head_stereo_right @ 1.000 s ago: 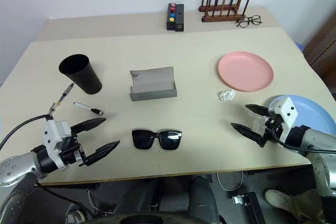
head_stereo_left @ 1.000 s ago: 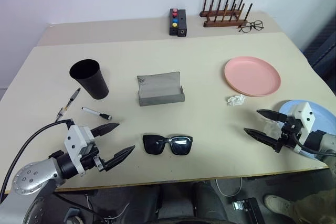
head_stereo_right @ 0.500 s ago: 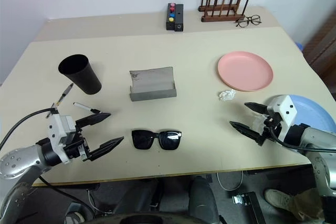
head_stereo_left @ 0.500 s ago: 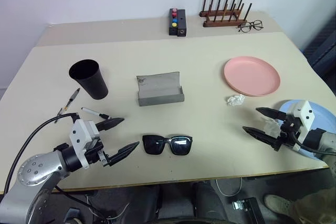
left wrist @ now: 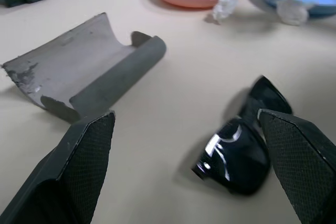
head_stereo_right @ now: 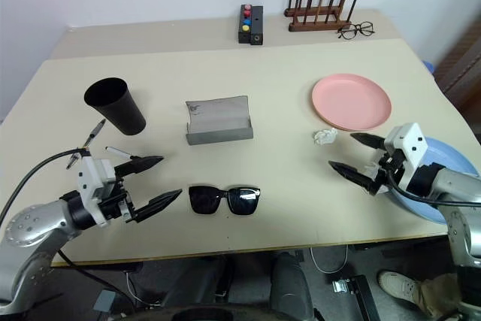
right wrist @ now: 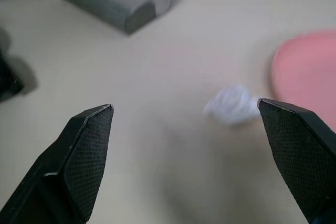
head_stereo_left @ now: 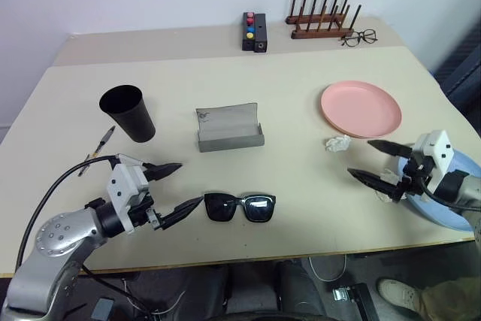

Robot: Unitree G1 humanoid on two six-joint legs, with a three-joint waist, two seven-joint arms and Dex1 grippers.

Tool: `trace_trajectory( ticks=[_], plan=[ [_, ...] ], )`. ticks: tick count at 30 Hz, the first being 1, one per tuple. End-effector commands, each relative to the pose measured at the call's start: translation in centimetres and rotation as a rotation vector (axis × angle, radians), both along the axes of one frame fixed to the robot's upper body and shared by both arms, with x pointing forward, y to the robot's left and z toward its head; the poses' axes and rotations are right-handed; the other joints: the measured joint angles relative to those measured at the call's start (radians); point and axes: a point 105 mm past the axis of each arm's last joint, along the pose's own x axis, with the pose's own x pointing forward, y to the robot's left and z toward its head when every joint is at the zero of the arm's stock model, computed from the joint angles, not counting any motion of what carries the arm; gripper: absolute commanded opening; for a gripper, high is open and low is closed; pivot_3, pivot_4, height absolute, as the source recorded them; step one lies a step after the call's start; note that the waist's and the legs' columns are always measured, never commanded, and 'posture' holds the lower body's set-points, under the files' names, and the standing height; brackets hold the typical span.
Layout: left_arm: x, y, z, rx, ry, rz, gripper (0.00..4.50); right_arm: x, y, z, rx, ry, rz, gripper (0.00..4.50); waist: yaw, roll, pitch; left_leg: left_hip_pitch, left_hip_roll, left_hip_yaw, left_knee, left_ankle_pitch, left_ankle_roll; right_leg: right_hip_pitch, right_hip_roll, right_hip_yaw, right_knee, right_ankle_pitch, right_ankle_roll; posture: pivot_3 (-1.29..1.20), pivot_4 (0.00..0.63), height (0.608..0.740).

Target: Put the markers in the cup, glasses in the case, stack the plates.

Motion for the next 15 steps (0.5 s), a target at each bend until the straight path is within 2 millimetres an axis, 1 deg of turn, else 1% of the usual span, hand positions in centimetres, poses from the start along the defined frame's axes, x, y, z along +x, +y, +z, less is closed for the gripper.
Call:
trace_trajectory(
  ticks=[1, 4, 7, 9, 11, 15],
  plan=[
    [0.9, 0.0, 0.8, -0.017, -0.034, 0.038, 4.46, 0.1, 1.9, 1.6, 0.006, -0.093, 0.126, 4.50, -0.001, 0.000, 0.000, 0.000, 0.000, 0.000, 0.000, 0.000, 0.000, 0.000, 0.000, 0.000, 0.000, 0.000, 0.000, 0.00, 0.150, 0.740],
    [0.9, 0.7, 0.5, -0.001, -0.038, 0.057, 4.46, -0.1, 4.1, 1.6, 0.007, -0.072, 0.272, 4.50, -0.002, 0.000, 0.000, 0.000, 0.000, 0.000, 0.000, 0.001, -0.001, 0.000, 0.000, 0.000, 0.000, 0.000, 0.000, 0.00, 0.150, 0.740],
    [0.9, 1.2, 0.5, -0.018, -0.038, 0.097, 4.46, -0.2, 5.3, 1.3, 0.000, -0.049, 0.371, 4.50, -0.002, 0.000, 0.000, 0.000, 0.000, 0.000, 0.000, 0.001, -0.001, 0.000, 0.000, 0.000, 0.000, 0.000, 0.000, 0.00, 0.150, 0.740],
    [0.7, 1.3, 0.9, -0.042, -0.024, 0.129, 4.46, -0.8, 6.1, 1.1, -0.027, -0.010, 0.474, 4.50, -0.001, 0.000, 0.000, 0.000, 0.000, 0.000, 0.000, 0.001, -0.001, -0.001, 0.000, 0.000, 0.000, 0.000, 0.000, 0.00, 0.150, 0.740],
    [0.5, 1.7, 0.9, -0.046, -0.008, 0.150, 4.46, -1.0, 6.6, 1.1, -0.035, -0.002, 0.525, 4.50, 0.001, 0.000, 0.000, 0.000, 0.000, 0.000, 0.000, 0.000, 0.000, 0.000, 0.000, 0.000, 0.000, 0.000, 0.000, 0.00, 0.150, 0.740],
    [0.5, 3.0, 1.5, -0.078, 0.004, 0.315, 4.46, -1.0, 6.9, 1.0, -0.033, 0.016, 0.586, 4.50, 0.001, 0.000, 0.000, 0.000, 0.000, 0.000, 0.000, 0.000, 0.000, 0.000, 0.000, 0.000, 0.000, 0.000, 0.000, 0.00, 0.150, 0.740]
  ],
)
